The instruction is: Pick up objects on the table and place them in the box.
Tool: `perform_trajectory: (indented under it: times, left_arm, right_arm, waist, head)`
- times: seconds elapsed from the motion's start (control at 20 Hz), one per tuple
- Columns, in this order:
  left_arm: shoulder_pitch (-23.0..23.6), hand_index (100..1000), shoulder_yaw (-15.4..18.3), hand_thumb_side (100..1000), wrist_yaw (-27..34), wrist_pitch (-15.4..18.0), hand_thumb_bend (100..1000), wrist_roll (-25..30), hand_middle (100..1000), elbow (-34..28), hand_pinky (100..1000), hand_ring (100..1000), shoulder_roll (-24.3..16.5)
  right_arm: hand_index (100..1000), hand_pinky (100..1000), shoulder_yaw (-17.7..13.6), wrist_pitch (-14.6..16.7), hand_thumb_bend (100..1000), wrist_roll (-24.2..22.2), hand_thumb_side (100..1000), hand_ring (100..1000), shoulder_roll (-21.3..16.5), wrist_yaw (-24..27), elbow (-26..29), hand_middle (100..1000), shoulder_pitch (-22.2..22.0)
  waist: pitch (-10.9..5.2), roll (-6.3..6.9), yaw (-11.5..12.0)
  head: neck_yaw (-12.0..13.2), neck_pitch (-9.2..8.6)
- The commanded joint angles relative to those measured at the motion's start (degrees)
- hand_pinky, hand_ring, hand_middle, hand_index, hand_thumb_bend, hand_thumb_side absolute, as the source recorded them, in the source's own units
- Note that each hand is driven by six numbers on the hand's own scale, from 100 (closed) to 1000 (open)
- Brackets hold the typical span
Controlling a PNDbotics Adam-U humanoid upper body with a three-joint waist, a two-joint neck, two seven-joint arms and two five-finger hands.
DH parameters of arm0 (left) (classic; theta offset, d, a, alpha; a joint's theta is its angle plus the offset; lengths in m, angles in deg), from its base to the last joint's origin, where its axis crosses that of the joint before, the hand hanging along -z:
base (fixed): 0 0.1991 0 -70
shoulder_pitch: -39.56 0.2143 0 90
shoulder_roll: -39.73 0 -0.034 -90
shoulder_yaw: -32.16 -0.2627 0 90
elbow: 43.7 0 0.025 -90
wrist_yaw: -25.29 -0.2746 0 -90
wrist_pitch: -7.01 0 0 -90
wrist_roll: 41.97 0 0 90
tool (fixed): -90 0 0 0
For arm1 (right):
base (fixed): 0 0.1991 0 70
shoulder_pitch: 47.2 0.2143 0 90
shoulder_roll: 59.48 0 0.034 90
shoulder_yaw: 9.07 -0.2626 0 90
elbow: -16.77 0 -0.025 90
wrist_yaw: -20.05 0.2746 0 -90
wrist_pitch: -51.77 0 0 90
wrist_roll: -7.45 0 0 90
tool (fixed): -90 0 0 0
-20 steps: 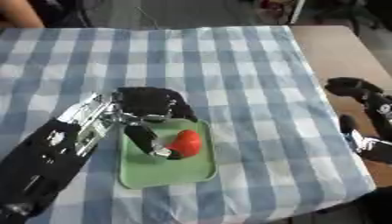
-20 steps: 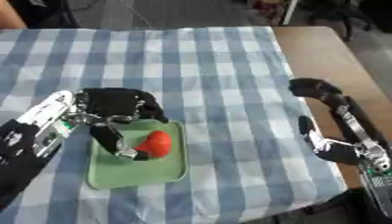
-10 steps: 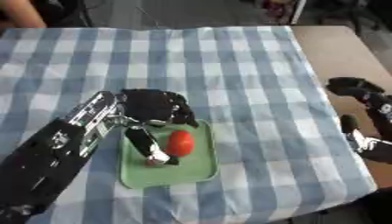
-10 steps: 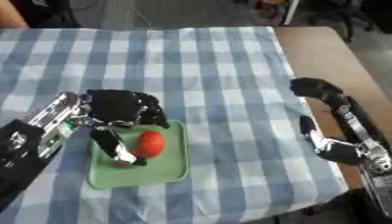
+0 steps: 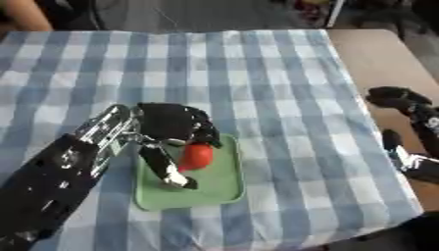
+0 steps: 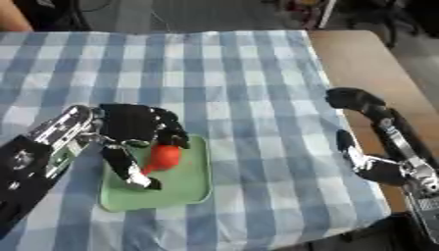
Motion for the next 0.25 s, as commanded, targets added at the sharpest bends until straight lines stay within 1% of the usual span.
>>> perform_trajectory:
  times: [0.05, 0.15, 0.25]
  left_arm:
    - [-0.70, 880, 4.53, 911, 12.00, 0.58, 601, -4.23, 913, 3.84, 837, 850, 0.55]
    - [-1.03, 879, 4.92, 908, 18.42, -0.35, 597, -4.57, 913, 3.56, 838, 853, 0.34]
    - [-1.14, 877, 4.61, 907, 22.76, -1.81, 597, -2.88, 914, 2.11, 839, 854, -0.06]
  right_arm:
    - [846, 836, -0.59, 11.96, 100, -11.70, 455, 837, -1.00, 0.21, 0.63, 860, 0.41]
    - [846, 835, -0.59, 11.96, 100, -11.65, 456, 837, -1.02, 0.14, 0.62, 860, 0.38]
    - [846, 835, -0.57, 11.96, 100, -11.61, 455, 837, -1.02, 0.11, 0.62, 860, 0.37]
  waist:
    - [-0.66, -0.08, 0.08]
    - [-0.69, -0.06, 0.13]
    - [-0.73, -0.03, 0.14]
  head:
    - [-0.16, -0.79]
    - [-0.12, -0.79]
    - [-0.15, -0.89]
